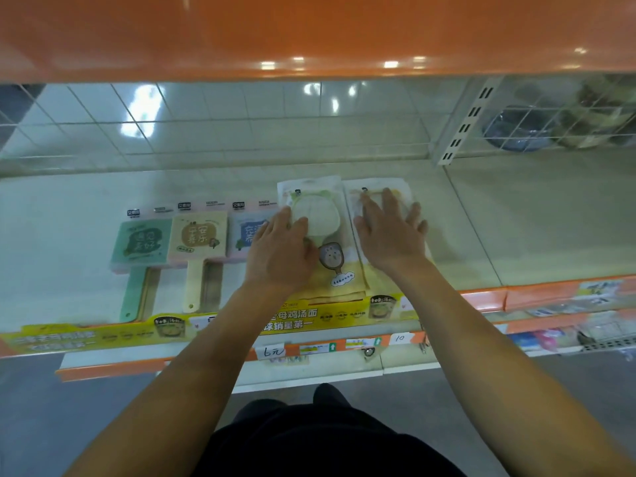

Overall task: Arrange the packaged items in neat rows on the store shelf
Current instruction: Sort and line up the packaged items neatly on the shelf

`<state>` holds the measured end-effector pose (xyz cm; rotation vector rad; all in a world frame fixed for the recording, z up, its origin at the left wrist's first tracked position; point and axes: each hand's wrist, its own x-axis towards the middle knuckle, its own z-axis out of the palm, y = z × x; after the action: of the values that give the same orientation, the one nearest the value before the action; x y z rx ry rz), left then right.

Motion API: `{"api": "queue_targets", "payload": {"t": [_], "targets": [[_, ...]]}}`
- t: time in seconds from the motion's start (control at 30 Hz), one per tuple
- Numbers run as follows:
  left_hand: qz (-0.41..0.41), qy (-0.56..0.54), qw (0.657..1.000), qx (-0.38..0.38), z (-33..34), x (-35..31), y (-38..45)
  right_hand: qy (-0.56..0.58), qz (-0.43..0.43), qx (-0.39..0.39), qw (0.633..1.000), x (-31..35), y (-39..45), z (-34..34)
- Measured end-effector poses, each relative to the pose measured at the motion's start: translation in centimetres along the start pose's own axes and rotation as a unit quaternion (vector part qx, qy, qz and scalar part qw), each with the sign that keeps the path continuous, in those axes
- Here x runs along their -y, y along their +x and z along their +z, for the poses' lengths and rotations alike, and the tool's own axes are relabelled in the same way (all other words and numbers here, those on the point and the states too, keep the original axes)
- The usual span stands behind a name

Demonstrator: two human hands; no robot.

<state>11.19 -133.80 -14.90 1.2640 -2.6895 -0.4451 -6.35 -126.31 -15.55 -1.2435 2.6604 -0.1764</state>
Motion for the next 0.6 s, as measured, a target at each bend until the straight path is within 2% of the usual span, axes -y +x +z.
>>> {"api": "queue_targets", "payload": {"t": [0.6], "targets": [[-0.001,0.011,1.000,0.010,0.36,-0.52,-0.08,0.015,0.007,-0.015,1.000,0.10,-0.08,0.34]]}}
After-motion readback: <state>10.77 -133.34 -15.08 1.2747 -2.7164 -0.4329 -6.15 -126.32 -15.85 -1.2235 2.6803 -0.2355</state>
